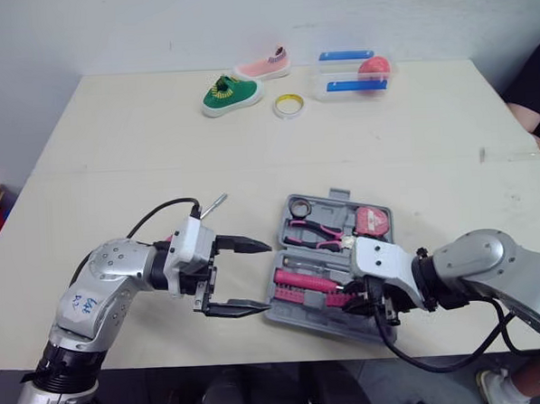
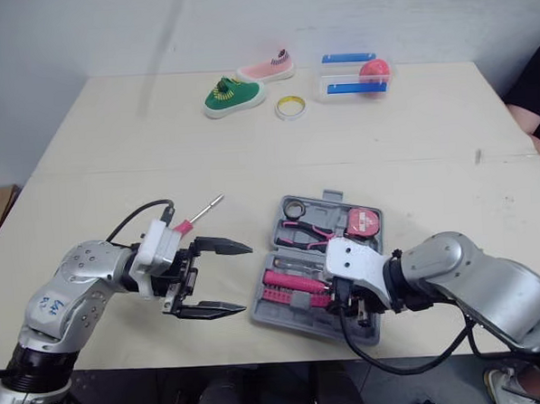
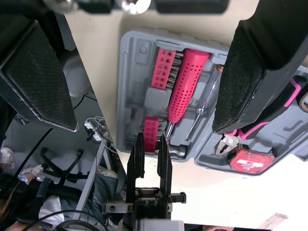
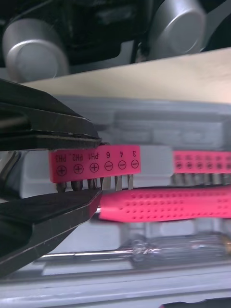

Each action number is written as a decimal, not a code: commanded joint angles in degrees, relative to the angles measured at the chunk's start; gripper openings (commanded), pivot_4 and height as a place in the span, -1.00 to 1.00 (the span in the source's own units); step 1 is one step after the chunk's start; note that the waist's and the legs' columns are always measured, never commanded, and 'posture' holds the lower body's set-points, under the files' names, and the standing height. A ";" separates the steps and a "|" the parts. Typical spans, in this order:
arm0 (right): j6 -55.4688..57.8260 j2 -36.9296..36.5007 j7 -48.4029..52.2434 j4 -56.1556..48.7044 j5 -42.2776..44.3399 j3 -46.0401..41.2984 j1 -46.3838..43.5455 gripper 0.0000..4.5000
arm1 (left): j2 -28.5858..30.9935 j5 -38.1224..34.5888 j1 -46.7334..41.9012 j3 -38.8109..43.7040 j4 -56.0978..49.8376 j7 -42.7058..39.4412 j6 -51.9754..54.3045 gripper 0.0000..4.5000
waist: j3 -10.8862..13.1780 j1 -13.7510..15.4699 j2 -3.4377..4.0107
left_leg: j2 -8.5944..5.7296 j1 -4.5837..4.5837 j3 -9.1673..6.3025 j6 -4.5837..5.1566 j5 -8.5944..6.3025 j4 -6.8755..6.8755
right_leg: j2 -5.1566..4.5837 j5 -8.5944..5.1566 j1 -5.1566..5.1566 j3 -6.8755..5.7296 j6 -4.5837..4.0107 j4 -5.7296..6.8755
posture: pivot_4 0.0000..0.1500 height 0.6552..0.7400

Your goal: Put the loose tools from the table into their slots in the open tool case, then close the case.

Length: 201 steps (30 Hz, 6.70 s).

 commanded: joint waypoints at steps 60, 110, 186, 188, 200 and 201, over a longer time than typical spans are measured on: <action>18.73 18.18 -12.04 3.86 7.54 -1.30 -2.56 -0.43 | 4.53 3.32 8.30 0.90 -0.58 -2.13 -5.17 1.00 | -0.16 -1.27 -0.28 | 0.07 0.11 -0.03 0.04 0.04 0.02 | 0.00 -0.01 0.00 -0.02 -0.08 0.33 | 1.00 1.00; -62.30 19.33 13.29 27.62 -13.32 -10.95 28.16 -0.97 | 3.76 3.76 10.70 5.15 2.86 0.07 -9.49 1.00 | -0.62 0.12 -1.10 | 0.09 0.40 -0.02 0.10 0.00 0.00 | -0.04 0.08 0.40 -0.09 -0.13 0.07 | 1.00 1.00; -73.41 22.11 17.05 27.58 5.07 -39.56 34.91 1.00 | -0.56 18.12 -11.25 5.36 31.78 15.85 -7.28 -0.75 | -0.12 0.52 -0.72 | 0.04 1.00 0.78 -0.31 0.16 -0.11 | -0.01 0.05 0.34 0.57 -0.11 0.52 | 1.00 1.00; -75.27 21.38 18.29 30.23 4.50 -42.26 36.08 1.00 | -1.60 15.93 -12.45 4.70 26.91 12.51 -8.38 -0.75 | -0.11 0.54 -0.74 | 0.05 0.93 0.77 -0.32 0.17 -0.06 | -0.01 0.05 0.33 0.53 -0.10 0.51 | 1.00 1.00; -78.72 20.24 21.65 33.10 5.45 -49.38 43.79 1.00 | -0.78 16.76 -18.44 -12.96 9.51 -4.85 -1.83 -0.75 | -0.11 -0.22 -0.71 | -0.07 1.13 0.92 -0.54 0.25 -0.09 | 0.35 0.08 0.37 0.85 -0.03 0.51 | 1.00 1.00; -77.97 20.62 20.91 32.02 6.10 -49.84 44.58 1.00 | -0.59 16.75 -18.47 -15.28 7.98 -5.99 0.75 -0.75 | -0.11 -0.12 -0.70 | -0.04 1.11 0.90 -0.57 0.27 -0.09 | 0.42 0.08 0.36 0.89 -0.03 0.51 | 1.00 1.00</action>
